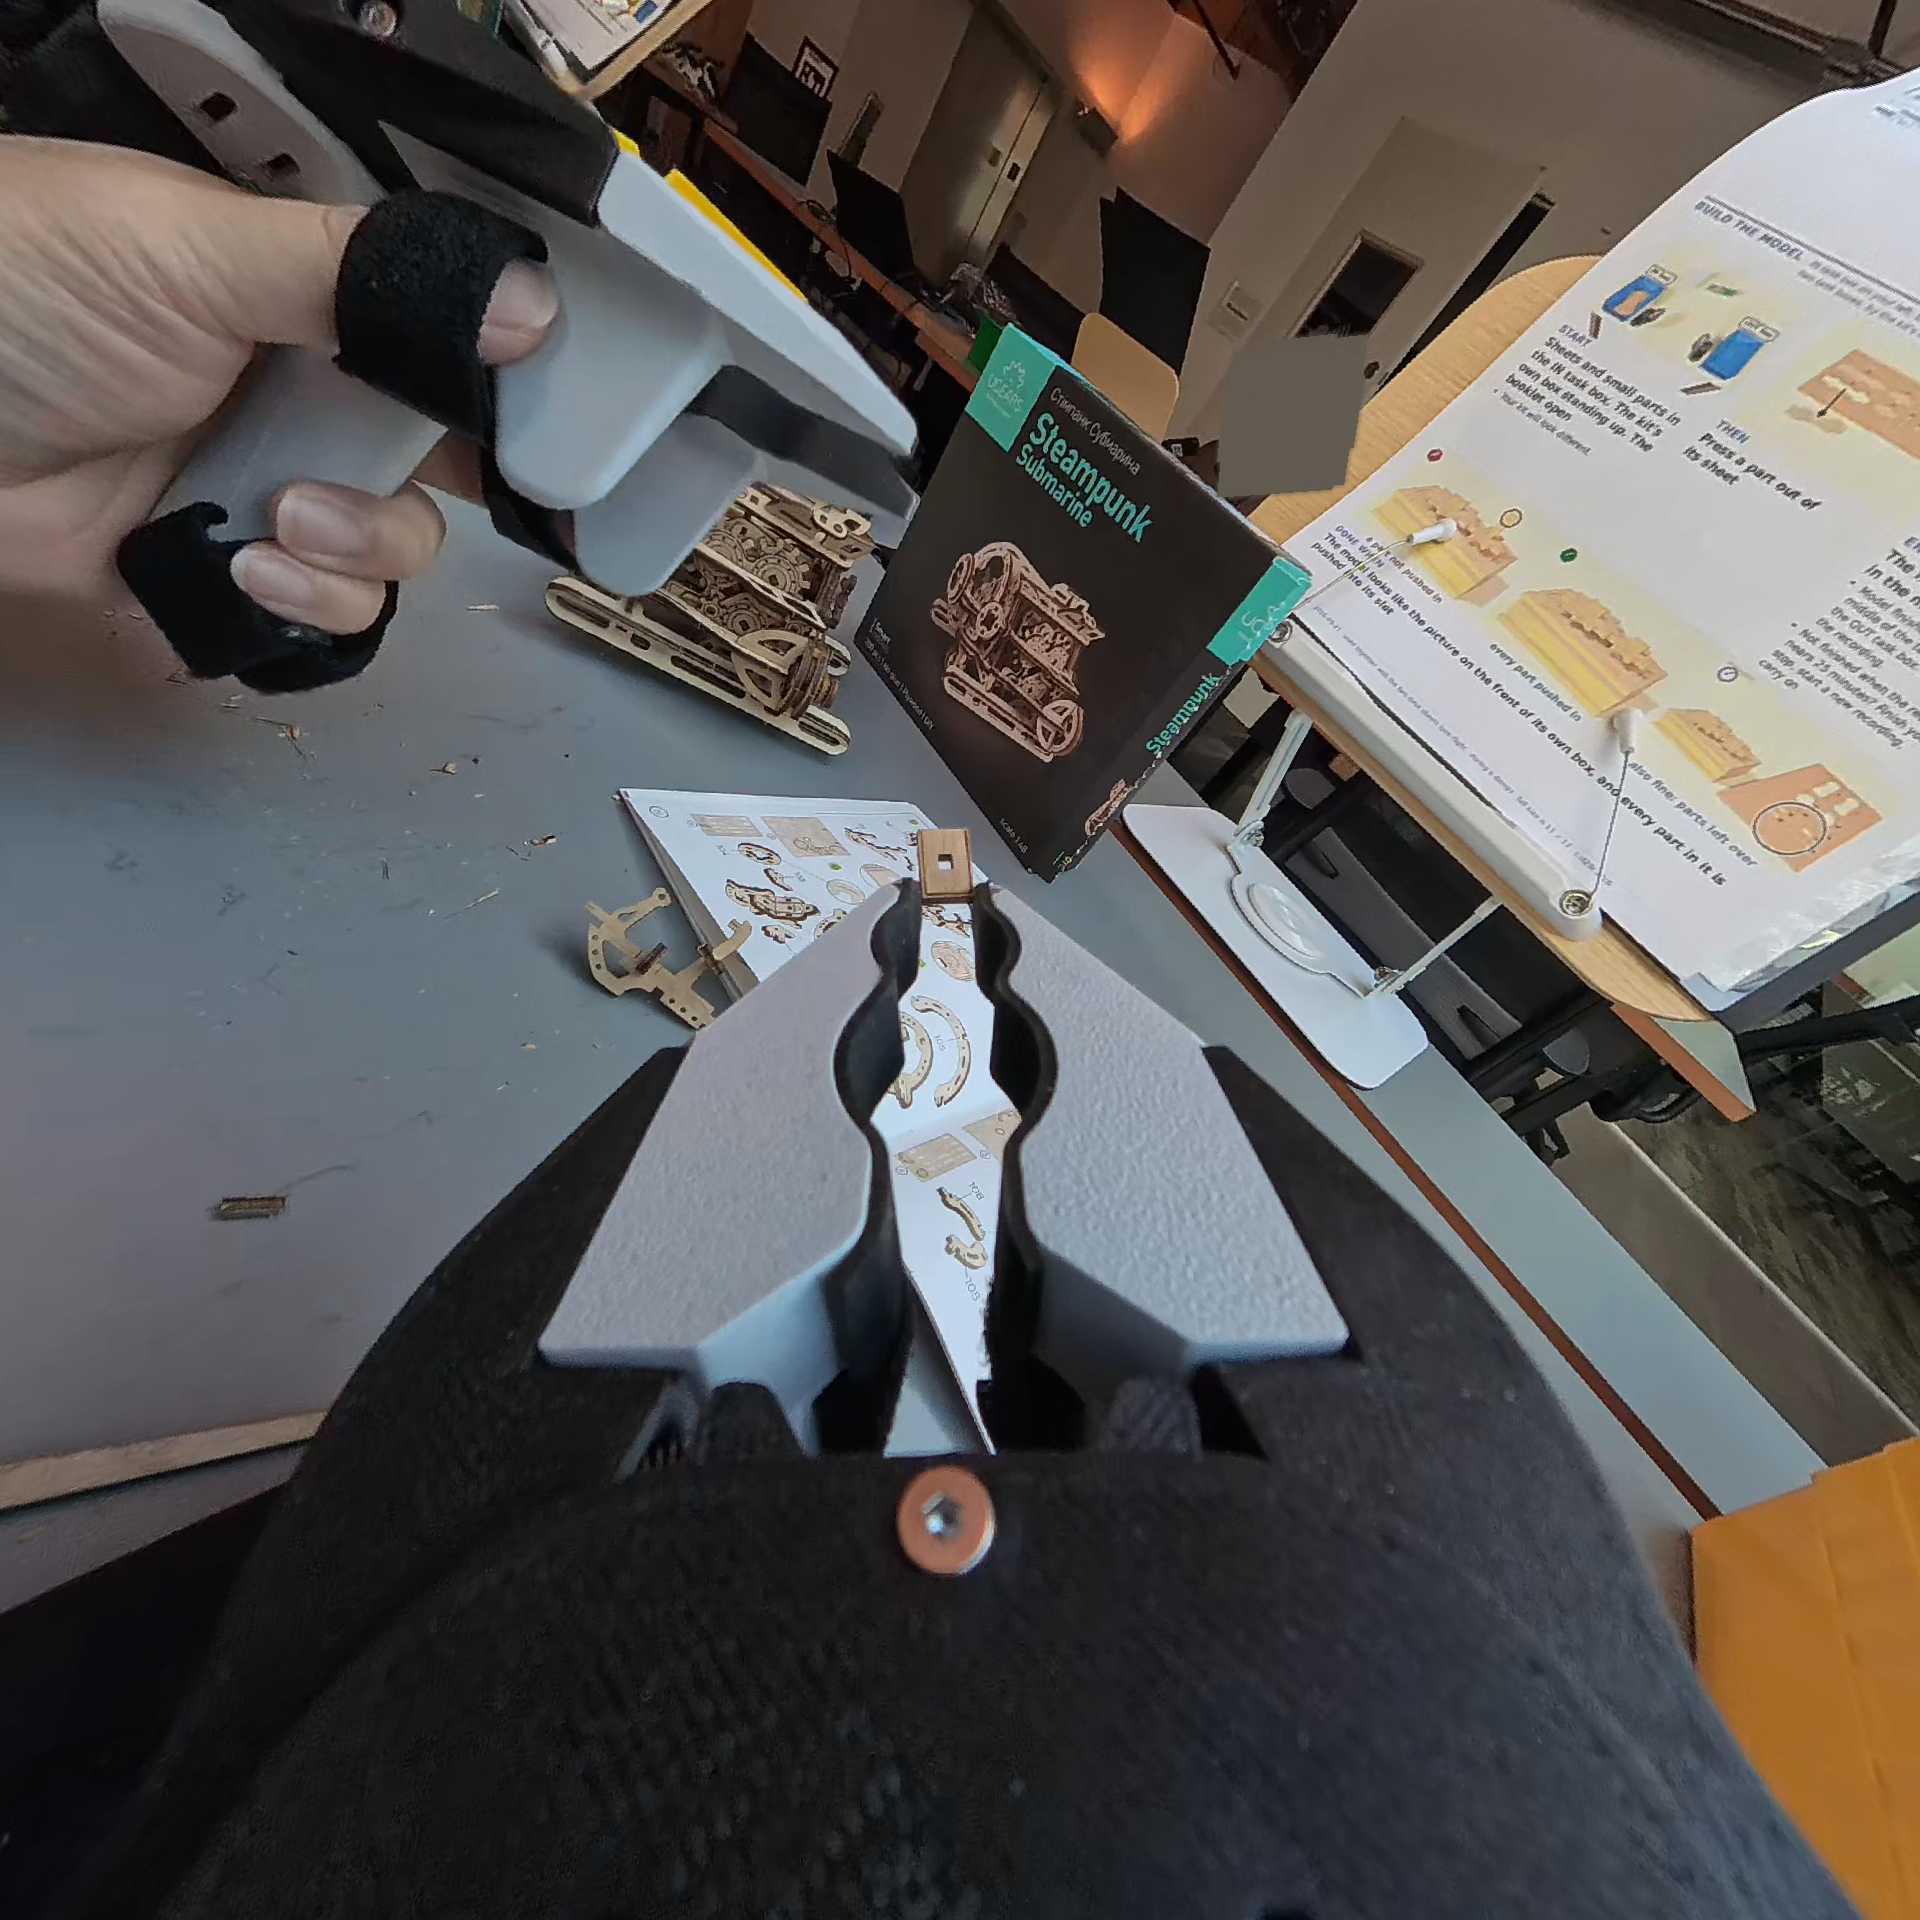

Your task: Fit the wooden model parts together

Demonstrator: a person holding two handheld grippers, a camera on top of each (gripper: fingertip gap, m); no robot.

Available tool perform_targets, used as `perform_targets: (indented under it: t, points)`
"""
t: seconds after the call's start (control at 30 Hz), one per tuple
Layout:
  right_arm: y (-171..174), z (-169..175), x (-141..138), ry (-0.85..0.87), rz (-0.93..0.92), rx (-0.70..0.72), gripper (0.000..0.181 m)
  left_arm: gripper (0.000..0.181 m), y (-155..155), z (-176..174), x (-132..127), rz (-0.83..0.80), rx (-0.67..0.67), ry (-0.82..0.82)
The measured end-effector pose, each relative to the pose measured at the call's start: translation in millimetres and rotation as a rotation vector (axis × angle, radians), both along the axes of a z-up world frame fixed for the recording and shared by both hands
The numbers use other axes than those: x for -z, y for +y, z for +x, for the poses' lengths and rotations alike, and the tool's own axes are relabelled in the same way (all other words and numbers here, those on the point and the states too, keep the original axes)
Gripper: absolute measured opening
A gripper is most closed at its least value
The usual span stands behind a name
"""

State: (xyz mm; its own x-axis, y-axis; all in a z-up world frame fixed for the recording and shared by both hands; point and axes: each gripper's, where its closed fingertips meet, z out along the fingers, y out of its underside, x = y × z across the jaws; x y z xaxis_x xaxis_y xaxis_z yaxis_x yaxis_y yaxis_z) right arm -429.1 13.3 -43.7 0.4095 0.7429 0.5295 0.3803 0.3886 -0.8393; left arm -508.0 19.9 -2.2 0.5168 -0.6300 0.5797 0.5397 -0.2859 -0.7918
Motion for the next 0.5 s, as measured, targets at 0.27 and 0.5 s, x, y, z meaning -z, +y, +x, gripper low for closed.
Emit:
perform_targets:
  t: [0.27, 0.5]
  points:
    - [-3.6, -2.9, -5.3, 0.032, -0.035, 0.003, 0.008, 0.012, -17.4, 53.4, 28.5, -0.134, 0.214, -0.081]
    - [-7.5, -6.7, -5.6, 0.032, -0.035, -0.009, 0.008, 0.022, -20.5, 69.1, 39.4, -0.186, 0.272, -0.103]
